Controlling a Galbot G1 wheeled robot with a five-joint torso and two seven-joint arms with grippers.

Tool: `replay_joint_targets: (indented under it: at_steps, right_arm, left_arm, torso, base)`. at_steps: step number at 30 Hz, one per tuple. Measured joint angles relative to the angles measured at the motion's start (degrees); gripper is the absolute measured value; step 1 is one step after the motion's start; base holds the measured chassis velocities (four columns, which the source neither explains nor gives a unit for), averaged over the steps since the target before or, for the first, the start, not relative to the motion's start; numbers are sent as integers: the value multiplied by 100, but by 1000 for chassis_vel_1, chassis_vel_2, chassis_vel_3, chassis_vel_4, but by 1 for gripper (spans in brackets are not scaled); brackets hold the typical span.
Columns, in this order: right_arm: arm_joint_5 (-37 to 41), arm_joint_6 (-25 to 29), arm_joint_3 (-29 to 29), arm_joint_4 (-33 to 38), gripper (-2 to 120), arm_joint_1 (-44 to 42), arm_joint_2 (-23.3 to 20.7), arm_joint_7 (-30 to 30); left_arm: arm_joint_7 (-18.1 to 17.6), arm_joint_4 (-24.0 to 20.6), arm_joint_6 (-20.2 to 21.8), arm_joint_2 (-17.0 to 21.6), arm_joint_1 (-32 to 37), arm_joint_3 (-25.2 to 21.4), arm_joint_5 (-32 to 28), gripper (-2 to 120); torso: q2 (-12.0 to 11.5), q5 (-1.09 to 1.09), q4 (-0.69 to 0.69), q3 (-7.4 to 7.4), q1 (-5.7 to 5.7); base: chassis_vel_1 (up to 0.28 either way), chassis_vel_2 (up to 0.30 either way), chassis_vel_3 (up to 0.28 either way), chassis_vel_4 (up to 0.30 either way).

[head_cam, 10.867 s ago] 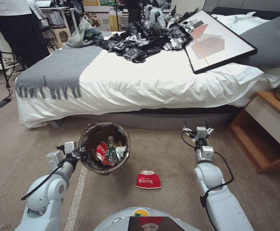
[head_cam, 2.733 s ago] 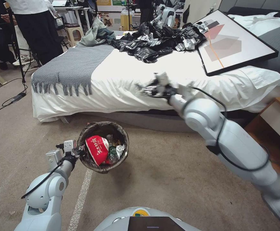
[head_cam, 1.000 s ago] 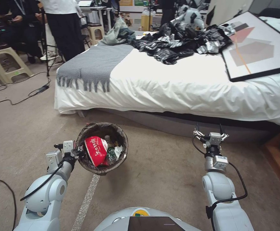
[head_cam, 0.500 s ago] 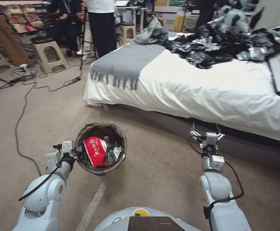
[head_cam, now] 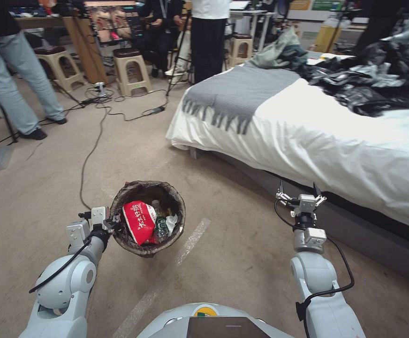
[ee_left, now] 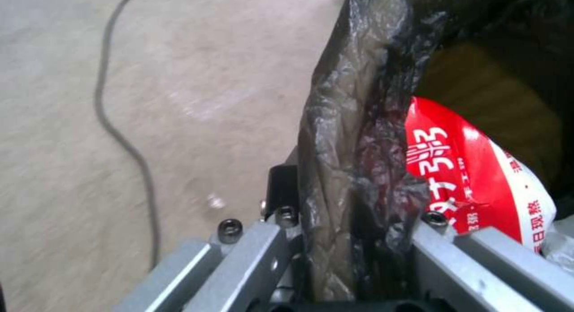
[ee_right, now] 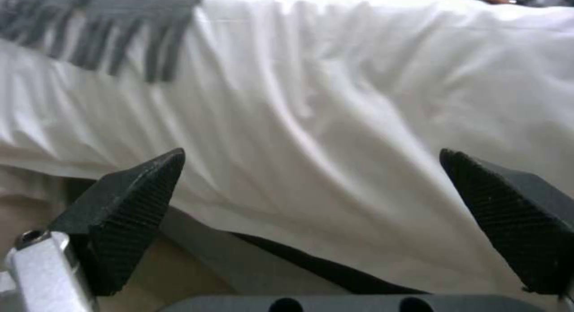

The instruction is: Pick up the trash bin, then pick up the garbage from the floor and place it into the trash bin.

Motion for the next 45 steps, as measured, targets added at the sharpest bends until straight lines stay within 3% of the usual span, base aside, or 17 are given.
replay_joint_targets:
  at_steps: [31, 45]
  right_arm:
    - [-62, 7, -90, -93, 100, 0, 6, 12]
    - [-74, 8, -137, -99, 100, -8, 0, 21]
  left_arm:
    - [52, 46, -24, -22, 10, 27, -19, 0]
    - [5, 79, -21, -1, -10, 28, -250, 0]
  torso:
    - [0, 0, 0, 0, 0]
    - [0, 0, 2, 0, 0]
  base:
    - [127, 119, 128, 127]
    - [51, 42, 36, 47]
